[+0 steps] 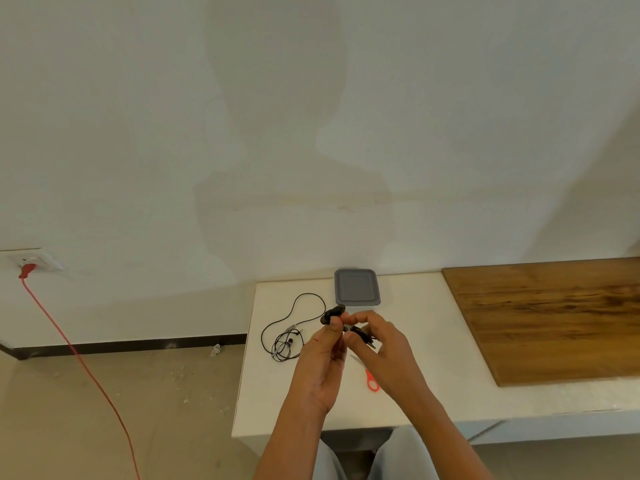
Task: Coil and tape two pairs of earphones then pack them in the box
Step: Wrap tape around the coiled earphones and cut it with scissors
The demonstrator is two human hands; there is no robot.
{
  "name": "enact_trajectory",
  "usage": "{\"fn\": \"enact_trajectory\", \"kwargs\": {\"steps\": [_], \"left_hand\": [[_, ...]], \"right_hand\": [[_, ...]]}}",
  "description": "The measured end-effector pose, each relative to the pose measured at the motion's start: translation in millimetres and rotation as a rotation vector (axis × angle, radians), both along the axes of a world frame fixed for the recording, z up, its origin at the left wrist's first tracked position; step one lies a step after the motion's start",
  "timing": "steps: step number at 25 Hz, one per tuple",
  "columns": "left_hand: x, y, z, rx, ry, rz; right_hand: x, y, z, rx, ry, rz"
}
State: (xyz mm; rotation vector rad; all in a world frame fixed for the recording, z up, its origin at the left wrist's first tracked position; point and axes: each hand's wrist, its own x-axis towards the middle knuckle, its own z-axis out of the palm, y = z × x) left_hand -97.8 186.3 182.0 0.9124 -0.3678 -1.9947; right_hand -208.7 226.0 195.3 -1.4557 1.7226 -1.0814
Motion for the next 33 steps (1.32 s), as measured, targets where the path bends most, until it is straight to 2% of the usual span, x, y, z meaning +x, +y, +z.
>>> {"fn": "enact_trajectory", "kwargs": {"steps": [2, 4, 9, 13, 16, 19, 21, 24, 30, 33], "left_hand": [[0, 0, 2, 0.000, 0.000, 0.018], [2, 0, 5, -0.009, -0.021, 0.005], [8, -1, 12, 0.079, -0.003, -0.055], [8, 0, 12, 0.143, 0.050, -0.062], [8, 1, 11, 0.146, 0.000, -0.044], [7, 0, 13, 0.129, -0.056, -0.038], [5, 1, 15, 0.126, -0.062, -0.048], [4, 3, 19, 0.159, -0.040, -0.034], [6, 5, 16, 0.194, 0.005, -0.020], [5, 5, 12, 0.160, 0.023, 0.004]], "right_hand": [[3, -1, 0, 0.006, 0.058, -0.034], [3, -2, 1, 0.025, 0.002, -0.037], [-2, -1, 13, 0.237, -0.460, 0.050], [-7, -2, 11, 0.399, -0.692, 0.048], [-8, -3, 6, 0.382, -0.574, 0.083], [-3, -4, -3, 0.243, -0.300, 0.059], [0, -5, -7, 0.107, -0.227, -0.024], [4, -4, -7, -0.023, -0.252, -0.084], [10, -1, -13, -0.019, -0.292, -0.108], [18, 0, -7, -0.040, -0.412, -0.182]]}}
